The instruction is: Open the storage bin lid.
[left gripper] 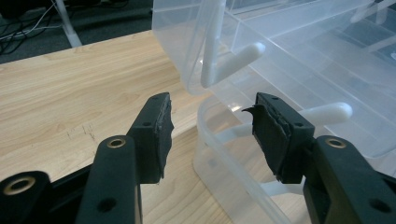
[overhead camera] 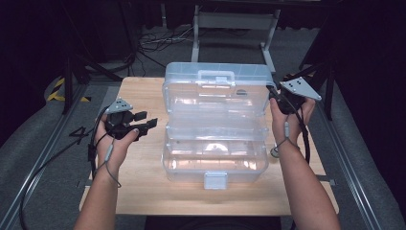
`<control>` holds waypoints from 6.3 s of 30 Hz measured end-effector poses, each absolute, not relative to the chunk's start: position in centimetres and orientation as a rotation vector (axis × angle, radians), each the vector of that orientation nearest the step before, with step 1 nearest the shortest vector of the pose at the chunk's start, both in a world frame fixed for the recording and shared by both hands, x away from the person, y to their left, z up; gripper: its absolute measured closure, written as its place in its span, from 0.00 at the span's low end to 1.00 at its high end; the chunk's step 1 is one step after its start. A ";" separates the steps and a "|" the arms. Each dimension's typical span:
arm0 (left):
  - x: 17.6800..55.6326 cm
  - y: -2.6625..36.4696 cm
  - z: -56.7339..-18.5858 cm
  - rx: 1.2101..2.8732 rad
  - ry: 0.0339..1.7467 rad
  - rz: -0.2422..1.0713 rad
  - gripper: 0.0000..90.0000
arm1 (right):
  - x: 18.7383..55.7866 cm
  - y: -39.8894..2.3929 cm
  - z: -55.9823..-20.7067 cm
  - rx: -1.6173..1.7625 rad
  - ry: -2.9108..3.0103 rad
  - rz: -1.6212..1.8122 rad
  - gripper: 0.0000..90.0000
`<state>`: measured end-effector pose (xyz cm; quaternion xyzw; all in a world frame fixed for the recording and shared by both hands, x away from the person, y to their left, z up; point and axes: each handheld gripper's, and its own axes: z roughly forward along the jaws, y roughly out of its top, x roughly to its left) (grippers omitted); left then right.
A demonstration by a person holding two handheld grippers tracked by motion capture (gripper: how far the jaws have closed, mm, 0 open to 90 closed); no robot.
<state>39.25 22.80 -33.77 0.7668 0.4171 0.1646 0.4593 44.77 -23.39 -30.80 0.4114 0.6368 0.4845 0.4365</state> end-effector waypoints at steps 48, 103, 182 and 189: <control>37.4 25.6 -35.9 1.838 1.204 0.500 0.39 | 49.7 -23.8 -31.1 1.109 1.602 1.293 0.89; 37.9 25.9 -37.2 1.854 1.233 0.464 0.38 | 56.1 -24.5 -33.6 1.151 1.694 1.320 0.90; 38.0 26.5 -37.5 1.854 1.254 0.461 0.38 | 60.6 -25.6 -38.8 1.304 1.809 1.376 0.91; 38.0 26.5 -37.6 1.855 1.253 0.459 0.38 | 60.9 -25.6 -39.3 1.325 1.819 1.370 0.91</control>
